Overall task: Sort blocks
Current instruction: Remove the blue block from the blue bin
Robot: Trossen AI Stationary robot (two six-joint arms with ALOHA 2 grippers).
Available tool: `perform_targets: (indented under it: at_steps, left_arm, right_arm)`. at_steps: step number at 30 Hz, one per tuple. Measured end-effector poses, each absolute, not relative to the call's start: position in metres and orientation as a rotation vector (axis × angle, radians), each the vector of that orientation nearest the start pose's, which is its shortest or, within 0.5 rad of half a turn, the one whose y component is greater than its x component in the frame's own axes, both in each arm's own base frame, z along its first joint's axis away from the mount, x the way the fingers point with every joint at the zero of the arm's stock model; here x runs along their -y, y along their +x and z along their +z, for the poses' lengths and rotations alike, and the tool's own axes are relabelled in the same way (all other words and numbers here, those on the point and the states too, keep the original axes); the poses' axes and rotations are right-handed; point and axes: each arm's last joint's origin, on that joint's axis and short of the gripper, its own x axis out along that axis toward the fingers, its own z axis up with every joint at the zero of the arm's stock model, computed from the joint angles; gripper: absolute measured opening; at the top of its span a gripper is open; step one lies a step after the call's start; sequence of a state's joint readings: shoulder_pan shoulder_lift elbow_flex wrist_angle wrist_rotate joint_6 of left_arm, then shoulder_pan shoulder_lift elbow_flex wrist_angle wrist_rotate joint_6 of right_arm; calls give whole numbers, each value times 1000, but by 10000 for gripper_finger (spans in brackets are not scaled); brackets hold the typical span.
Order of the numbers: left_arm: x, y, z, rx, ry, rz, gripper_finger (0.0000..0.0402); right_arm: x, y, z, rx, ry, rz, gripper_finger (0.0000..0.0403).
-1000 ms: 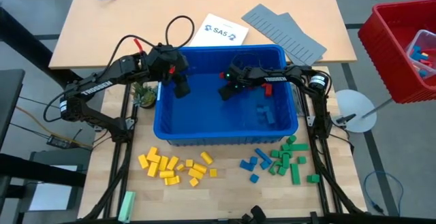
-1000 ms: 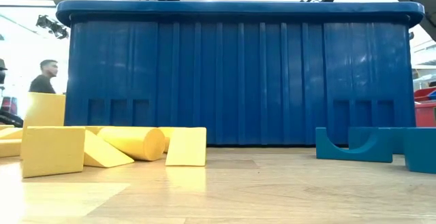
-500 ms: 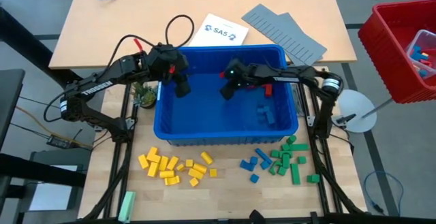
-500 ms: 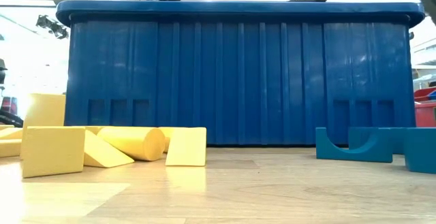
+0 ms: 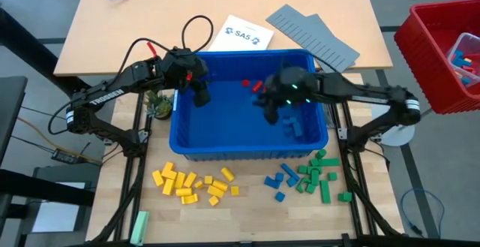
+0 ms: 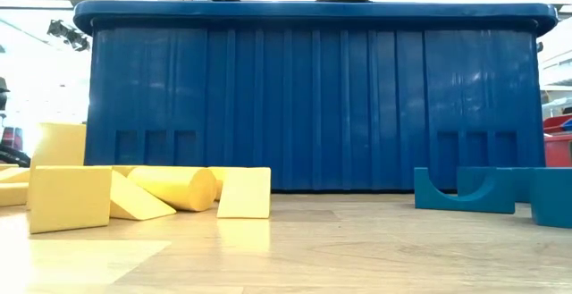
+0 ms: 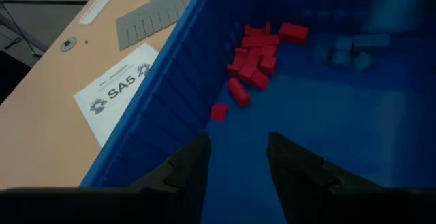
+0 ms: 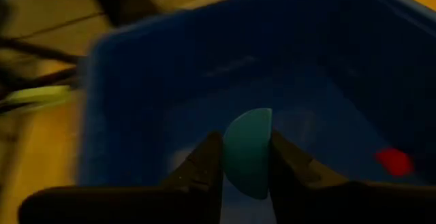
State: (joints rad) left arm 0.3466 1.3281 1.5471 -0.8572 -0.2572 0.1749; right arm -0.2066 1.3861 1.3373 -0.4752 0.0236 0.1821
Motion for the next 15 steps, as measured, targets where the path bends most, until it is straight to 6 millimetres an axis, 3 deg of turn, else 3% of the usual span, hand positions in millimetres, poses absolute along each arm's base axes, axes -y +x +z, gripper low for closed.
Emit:
perform_targets:
  at_steps: [7, 11, 15]
  left_arm:
    - [-95, 242, 414, -696, 132, 526, 158]
    - [-95, 242, 414, -692, 115, 532, 158]
    - [-95, 242, 414, -690, 106, 535, 158]
  right_arm:
    - [-18, 260, 395, -445, 251, 12, 76]
    - [-55, 251, 397, -469, 354, 123, 77]
    - [-92, 254, 386, -550, 408, 216, 77]
